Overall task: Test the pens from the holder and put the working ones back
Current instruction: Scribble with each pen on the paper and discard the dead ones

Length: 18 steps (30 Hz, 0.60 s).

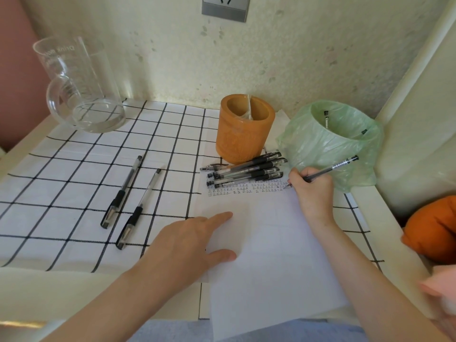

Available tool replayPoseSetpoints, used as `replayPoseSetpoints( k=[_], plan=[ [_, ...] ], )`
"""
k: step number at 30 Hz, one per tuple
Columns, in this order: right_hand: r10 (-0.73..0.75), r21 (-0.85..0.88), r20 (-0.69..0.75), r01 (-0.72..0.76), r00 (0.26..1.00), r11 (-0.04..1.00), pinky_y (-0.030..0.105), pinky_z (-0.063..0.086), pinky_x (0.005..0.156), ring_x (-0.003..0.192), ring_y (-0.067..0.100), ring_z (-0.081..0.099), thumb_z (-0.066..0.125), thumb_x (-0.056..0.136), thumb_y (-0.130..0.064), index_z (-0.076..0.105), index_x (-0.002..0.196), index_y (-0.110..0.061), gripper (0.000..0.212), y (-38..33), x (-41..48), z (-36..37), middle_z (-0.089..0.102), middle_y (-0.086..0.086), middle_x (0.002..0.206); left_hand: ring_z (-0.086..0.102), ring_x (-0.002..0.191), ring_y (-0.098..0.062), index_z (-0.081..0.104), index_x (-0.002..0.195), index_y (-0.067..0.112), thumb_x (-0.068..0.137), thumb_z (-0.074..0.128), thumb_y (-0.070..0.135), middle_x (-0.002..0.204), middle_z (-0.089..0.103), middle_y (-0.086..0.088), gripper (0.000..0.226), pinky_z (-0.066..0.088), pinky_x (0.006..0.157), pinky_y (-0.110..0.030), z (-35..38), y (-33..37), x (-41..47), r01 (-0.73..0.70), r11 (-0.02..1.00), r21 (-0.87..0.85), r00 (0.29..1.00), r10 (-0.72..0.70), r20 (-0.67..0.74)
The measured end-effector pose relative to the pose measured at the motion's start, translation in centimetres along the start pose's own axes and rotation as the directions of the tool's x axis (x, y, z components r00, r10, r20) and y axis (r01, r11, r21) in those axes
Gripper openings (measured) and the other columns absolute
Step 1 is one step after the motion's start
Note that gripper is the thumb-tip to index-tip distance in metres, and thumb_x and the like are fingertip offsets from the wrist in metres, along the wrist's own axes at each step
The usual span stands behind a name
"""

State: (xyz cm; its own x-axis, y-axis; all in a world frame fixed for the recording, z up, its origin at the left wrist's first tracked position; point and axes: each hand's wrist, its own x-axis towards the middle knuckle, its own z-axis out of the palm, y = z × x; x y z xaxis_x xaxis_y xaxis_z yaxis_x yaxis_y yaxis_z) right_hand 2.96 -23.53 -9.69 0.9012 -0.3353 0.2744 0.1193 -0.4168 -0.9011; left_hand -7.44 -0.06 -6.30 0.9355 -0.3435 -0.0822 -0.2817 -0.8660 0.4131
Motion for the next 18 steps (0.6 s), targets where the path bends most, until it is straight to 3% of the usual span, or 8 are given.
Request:
replayPoseSetpoints(
  k=[5,13,18],
  plan=[
    [-0.013,-0.015,-0.027,0.013,1.0,1.0,0.027,0.028,0.055,0.057,0.018,0.033,0.059,0.08,0.0,0.042,0.055,0.008,0.032,0.11,0.02,0.08,0.038,0.013,0.055,0.051,0.097,-0.006,0.014,0.14,0.05,0.083,0.042,0.065,0.093,0.042,0.017,0.065,0.037,0.08,-0.019,0.07,-0.05,-0.07,-0.003,1.0,-0.01,1.0,0.003,-0.015],
    [0.004,0.003,-0.024,-0.004,1.0,1.0,0.025,0.03,0.052,0.059,0.019,0.037,0.059,0.08,0.0,0.046,0.059,0.013,0.027,0.21,0.06,-0.07,0.047,0.02,0.058,0.052,0.098,-0.007,0.013,0.141,0.049,0.083,0.042,0.065,0.096,0.045,0.016,0.066,0.039,0.081,-0.021,0.16,-0.15,-0.05,-0.015,1.0,-0.008,0.999,0.015,-0.03],
    [0.008,-0.005,-0.006,-0.008,1.0,1.0,0.025,0.026,0.051,0.059,0.018,0.032,0.059,0.079,0.002,0.041,0.057,0.009,0.029,-0.02,-0.08,0.01,0.038,0.013,0.057,0.052,0.098,-0.007,0.014,0.141,0.049,0.083,0.042,0.065,0.093,0.043,0.016,0.066,0.038,0.08,-0.02,0.18,-0.13,-0.01,-0.015,1.0,-0.011,0.999,0.015,-0.033]
  ],
)
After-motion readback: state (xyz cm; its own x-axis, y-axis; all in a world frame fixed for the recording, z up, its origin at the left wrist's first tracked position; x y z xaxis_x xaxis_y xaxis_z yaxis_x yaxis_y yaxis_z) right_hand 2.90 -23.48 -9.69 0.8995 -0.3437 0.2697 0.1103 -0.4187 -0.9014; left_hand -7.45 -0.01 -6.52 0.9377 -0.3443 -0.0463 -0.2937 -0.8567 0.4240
